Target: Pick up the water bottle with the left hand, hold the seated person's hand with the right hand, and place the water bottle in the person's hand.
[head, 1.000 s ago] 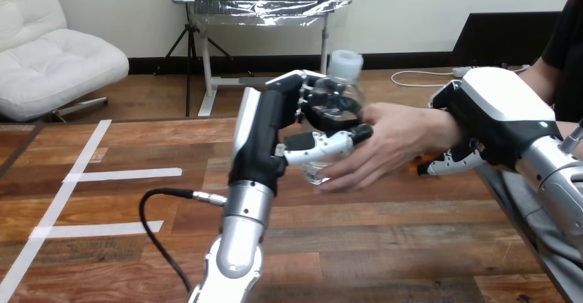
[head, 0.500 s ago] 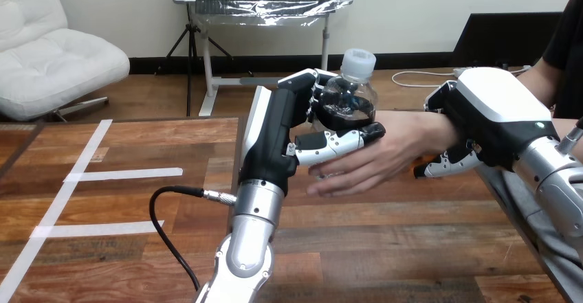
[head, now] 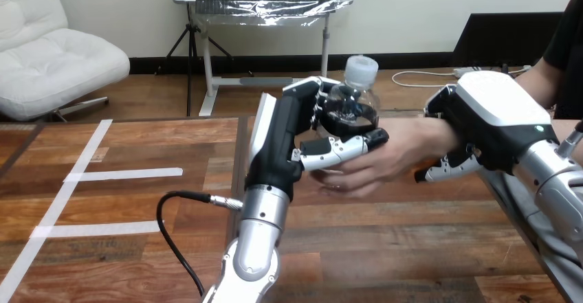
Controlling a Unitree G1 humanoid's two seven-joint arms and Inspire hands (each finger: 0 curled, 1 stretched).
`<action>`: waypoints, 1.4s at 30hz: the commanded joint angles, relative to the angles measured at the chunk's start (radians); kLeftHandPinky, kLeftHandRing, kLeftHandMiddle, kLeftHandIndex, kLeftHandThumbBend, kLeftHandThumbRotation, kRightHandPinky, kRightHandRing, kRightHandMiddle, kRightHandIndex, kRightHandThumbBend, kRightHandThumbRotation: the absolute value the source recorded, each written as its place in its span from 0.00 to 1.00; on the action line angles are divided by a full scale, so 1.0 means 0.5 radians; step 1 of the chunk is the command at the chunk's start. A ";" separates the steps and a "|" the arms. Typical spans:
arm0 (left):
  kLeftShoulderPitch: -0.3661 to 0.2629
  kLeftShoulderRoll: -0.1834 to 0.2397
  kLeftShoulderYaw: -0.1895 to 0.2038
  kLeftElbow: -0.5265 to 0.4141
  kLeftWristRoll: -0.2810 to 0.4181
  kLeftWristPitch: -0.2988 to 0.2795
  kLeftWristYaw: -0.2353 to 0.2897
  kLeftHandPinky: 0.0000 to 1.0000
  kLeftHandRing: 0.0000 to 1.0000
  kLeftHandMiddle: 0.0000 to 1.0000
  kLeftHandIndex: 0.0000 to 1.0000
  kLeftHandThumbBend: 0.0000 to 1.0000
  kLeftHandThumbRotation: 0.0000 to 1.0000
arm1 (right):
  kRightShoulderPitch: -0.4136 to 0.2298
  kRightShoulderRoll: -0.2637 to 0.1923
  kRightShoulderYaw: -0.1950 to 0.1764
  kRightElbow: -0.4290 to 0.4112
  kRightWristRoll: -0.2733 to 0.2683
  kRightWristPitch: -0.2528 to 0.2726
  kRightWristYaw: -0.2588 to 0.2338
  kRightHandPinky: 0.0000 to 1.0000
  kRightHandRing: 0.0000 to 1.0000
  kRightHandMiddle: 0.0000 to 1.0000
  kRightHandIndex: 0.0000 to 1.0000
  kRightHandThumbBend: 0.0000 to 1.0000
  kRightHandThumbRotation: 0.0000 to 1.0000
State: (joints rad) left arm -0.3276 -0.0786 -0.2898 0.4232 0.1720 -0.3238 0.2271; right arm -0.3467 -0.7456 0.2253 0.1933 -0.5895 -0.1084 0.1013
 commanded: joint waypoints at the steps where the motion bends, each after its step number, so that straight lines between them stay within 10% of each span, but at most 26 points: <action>1: -0.169 -0.333 -0.059 0.028 -0.027 -0.090 0.016 0.41 0.41 0.43 0.50 0.59 0.00 | -0.104 -0.104 -0.237 -0.044 0.009 0.122 -0.033 0.11 0.17 0.25 0.28 0.76 0.00; 42: -0.161 -0.282 -0.154 0.087 -0.133 -0.152 0.000 0.40 0.41 0.44 0.50 0.55 0.00 | -0.074 -0.129 -0.225 -0.024 -0.123 0.095 -0.090 0.21 0.30 0.39 0.40 0.82 0.00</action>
State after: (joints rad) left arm -0.3725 -0.0957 -0.3554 0.4658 0.1105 -0.3464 0.2472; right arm -0.3333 -0.7492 0.1912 0.1936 -0.6218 -0.0897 0.1028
